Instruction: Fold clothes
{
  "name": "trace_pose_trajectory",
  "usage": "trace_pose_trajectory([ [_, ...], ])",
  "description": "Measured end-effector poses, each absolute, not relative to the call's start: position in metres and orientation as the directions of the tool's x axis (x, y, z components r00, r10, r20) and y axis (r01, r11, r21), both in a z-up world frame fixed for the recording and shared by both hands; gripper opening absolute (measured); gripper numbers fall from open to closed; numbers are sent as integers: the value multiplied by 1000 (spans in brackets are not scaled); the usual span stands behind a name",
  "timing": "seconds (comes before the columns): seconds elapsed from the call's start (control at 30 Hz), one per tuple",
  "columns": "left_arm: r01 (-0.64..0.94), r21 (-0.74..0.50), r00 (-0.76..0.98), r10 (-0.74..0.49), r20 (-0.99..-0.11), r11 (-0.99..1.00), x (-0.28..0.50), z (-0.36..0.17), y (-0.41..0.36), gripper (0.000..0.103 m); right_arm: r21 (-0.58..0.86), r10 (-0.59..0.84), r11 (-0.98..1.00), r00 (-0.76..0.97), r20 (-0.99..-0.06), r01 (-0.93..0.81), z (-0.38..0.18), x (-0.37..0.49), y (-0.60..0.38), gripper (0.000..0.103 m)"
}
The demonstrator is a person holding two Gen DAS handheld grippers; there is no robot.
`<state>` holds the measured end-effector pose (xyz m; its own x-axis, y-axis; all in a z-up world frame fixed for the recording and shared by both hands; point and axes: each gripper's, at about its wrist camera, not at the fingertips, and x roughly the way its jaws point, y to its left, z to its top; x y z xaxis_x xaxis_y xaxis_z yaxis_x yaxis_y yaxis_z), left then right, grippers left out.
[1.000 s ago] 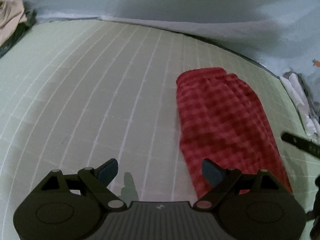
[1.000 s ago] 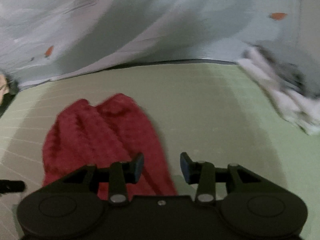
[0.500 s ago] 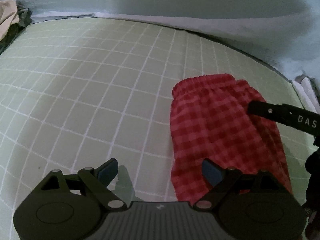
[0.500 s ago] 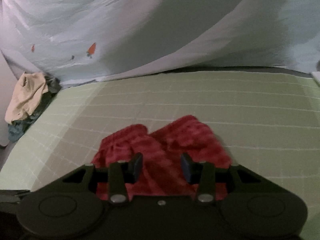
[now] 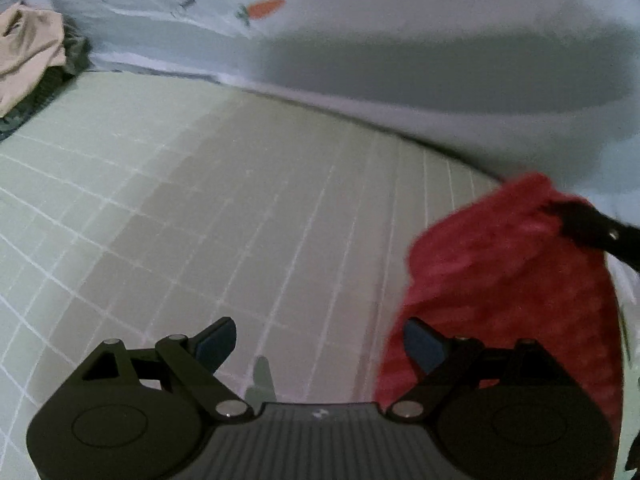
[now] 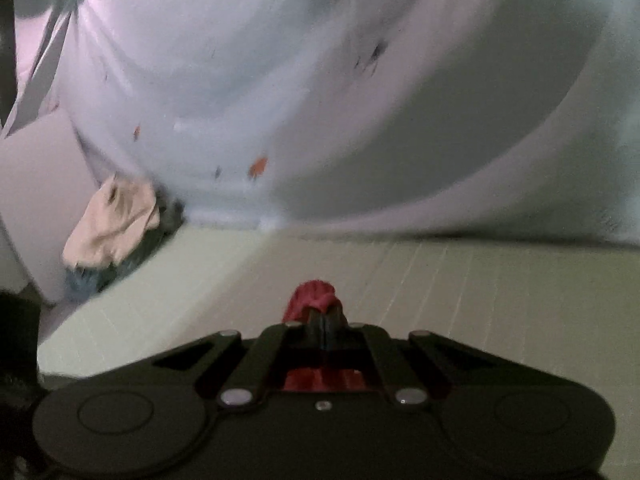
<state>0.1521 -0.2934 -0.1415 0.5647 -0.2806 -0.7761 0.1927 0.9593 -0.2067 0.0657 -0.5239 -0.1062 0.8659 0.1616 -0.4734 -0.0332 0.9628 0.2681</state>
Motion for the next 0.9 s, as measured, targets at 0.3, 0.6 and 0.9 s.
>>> trace_pose_trajectory([
  [0.3,205,-200,519,-280,-807,958,149,-155,-299,91,145,-119,941,704,-700,304,-158,80,-573,29],
  [0.6,244,-203,485,-301,-822,948,133,-152,-299,91,202,-117,896,649,-751,396,-164,-3,-593,40],
  [0.9,263,-254,440,-350,-827,931,84,-138,-295,90,201,-94,880,574,-813,429,-176,-104,-570,40],
])
